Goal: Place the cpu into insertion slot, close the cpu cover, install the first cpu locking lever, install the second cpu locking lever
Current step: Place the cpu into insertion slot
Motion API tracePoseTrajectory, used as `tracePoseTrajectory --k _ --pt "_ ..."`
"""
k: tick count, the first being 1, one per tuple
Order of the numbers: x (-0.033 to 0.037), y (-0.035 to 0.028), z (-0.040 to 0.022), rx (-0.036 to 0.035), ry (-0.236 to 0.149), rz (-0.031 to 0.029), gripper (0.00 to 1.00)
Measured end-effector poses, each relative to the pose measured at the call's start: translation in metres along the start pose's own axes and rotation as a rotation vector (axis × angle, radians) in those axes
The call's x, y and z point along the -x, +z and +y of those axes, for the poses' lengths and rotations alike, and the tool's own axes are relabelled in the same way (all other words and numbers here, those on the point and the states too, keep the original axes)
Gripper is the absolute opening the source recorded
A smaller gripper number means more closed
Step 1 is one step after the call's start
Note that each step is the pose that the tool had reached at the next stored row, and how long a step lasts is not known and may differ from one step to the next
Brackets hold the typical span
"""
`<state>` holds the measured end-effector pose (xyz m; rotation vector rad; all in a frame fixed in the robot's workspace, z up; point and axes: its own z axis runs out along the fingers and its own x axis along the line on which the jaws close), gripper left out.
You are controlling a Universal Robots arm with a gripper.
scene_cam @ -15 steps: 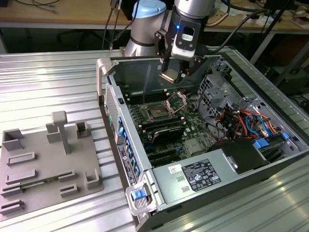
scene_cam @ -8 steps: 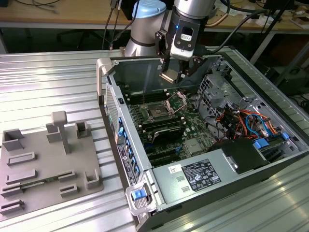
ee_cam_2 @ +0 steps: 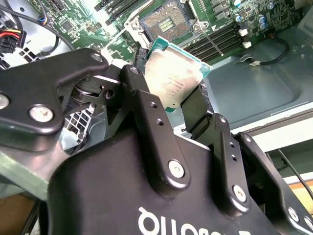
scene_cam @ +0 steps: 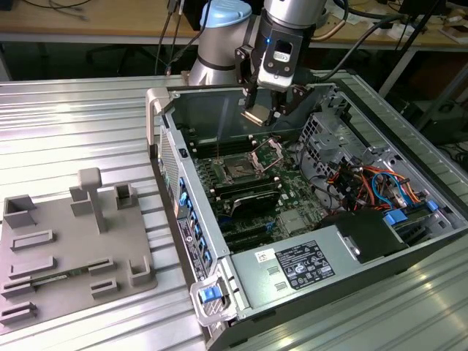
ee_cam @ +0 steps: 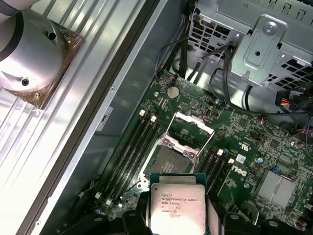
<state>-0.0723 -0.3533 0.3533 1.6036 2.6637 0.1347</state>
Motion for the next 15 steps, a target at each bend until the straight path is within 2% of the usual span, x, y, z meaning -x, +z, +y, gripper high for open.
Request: tracePoseTrajectory --k 3,5,9,11,15 --pt "-0.0001 0.0002 -0.0002 0.0001 0.007 -0.0006 0.54" --pt "-0.0001 0.0005 -0.0003 0.0007 0.027 -0.0023 0.54" --pt "-0.0001 0.0010 -0.0003 0.0019 0.095 -0.0085 0.54" --pt "-0.0001 0.0017 -0.0003 0.0028 0.142 -0.0128 0.54" --pt "-0.0001 0.0024 -0.0004 0.0035 0.178 -0.0160 0.54"
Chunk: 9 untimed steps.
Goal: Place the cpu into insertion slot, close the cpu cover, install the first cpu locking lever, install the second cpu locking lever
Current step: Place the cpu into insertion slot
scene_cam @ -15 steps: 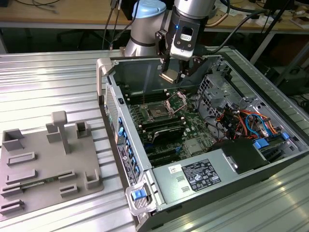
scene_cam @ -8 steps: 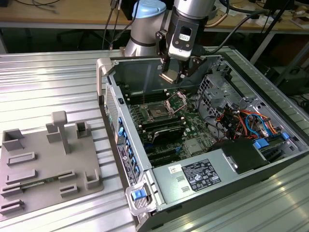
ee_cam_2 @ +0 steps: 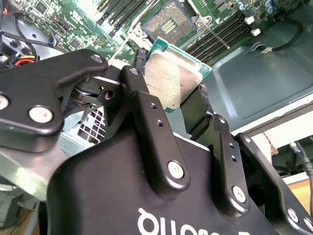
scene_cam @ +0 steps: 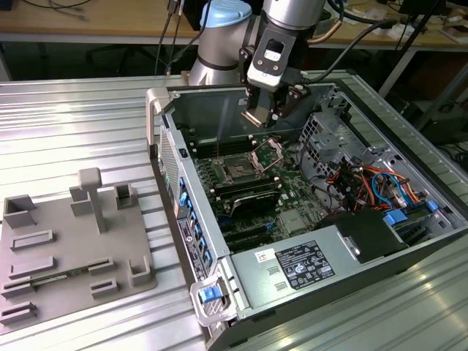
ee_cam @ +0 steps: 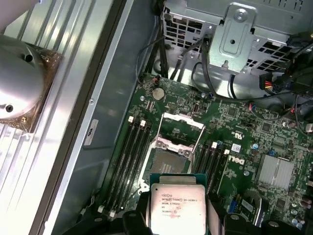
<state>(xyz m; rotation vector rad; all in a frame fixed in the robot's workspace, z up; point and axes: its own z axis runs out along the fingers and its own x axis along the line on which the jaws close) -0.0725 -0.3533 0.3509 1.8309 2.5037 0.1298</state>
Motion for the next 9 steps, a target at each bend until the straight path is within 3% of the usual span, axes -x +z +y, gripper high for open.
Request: tracePoseTrajectory --k 9 --pt "0.0001 0.0029 -0.0003 0.0019 0.098 -0.0088 0.54"
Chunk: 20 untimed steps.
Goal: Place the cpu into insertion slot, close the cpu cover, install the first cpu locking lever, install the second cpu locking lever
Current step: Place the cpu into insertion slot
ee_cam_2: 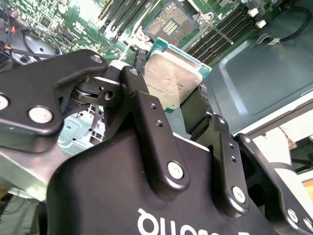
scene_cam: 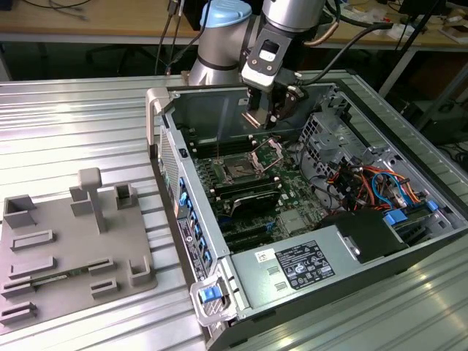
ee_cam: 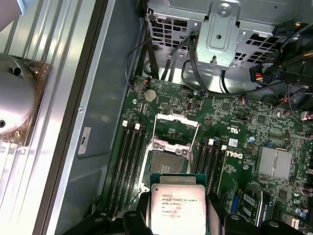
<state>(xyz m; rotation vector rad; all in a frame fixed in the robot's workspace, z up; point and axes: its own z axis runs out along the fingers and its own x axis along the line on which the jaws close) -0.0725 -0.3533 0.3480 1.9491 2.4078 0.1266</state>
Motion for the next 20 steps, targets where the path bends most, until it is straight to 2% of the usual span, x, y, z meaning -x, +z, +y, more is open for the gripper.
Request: tracePoseTrajectory --k 4,11,20 --pt "0.0000 0.0013 -0.0001 0.0012 0.061 -0.0055 0.54" --pt "0.0009 0.0039 -0.0006 0.0020 0.101 -0.0092 0.54" --pt "0.0011 0.0100 -0.0011 0.0046 0.241 -0.0218 0.54"
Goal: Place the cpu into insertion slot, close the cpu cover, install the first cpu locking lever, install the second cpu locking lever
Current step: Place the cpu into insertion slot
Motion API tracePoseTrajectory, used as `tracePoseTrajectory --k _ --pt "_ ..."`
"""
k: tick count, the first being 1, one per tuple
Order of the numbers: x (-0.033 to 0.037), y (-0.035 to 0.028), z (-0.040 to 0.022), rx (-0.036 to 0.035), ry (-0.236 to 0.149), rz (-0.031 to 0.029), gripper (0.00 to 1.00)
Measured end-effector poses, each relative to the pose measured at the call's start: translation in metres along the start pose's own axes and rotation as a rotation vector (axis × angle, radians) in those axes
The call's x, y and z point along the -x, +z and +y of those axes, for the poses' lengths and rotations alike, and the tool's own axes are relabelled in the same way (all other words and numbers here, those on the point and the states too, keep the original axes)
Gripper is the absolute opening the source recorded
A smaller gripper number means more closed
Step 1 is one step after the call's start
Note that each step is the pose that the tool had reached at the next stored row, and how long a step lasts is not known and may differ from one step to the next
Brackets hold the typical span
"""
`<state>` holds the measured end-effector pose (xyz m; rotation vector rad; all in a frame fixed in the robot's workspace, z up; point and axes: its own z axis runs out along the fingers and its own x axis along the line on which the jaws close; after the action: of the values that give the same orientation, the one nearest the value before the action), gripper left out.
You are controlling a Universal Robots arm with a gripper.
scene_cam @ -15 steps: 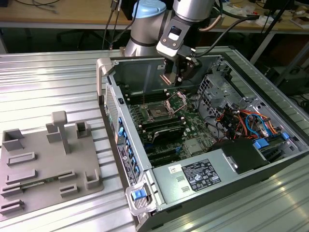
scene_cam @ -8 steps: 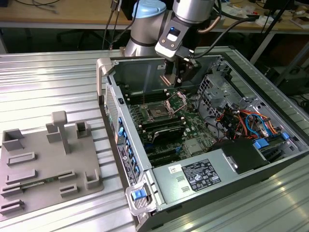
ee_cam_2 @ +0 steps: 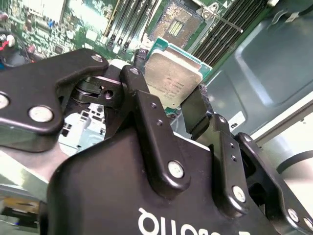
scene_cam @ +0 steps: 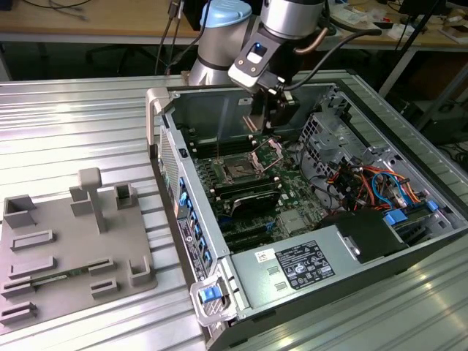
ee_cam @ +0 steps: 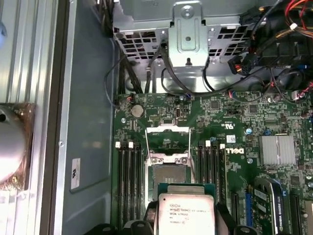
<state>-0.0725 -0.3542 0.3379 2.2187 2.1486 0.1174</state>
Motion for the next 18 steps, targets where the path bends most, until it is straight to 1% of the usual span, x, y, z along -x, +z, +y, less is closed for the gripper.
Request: tracePoseTrajectory --k 2,5,10,12,18 --pt "0.0002 0.0018 -0.0002 0.0005 0.022 -0.0018 0.54" --pt "0.0006 0.0047 -0.0005 0.0008 0.037 -0.0032 0.54" --pt "0.0010 0.0176 -0.0015 0.0012 0.057 -0.0053 0.54" --pt "0.0010 0.0193 -0.0017 0.0012 0.060 -0.0056 0.54" --pt "0.0010 0.0196 -0.0017 0.0012 0.062 -0.0057 0.54"
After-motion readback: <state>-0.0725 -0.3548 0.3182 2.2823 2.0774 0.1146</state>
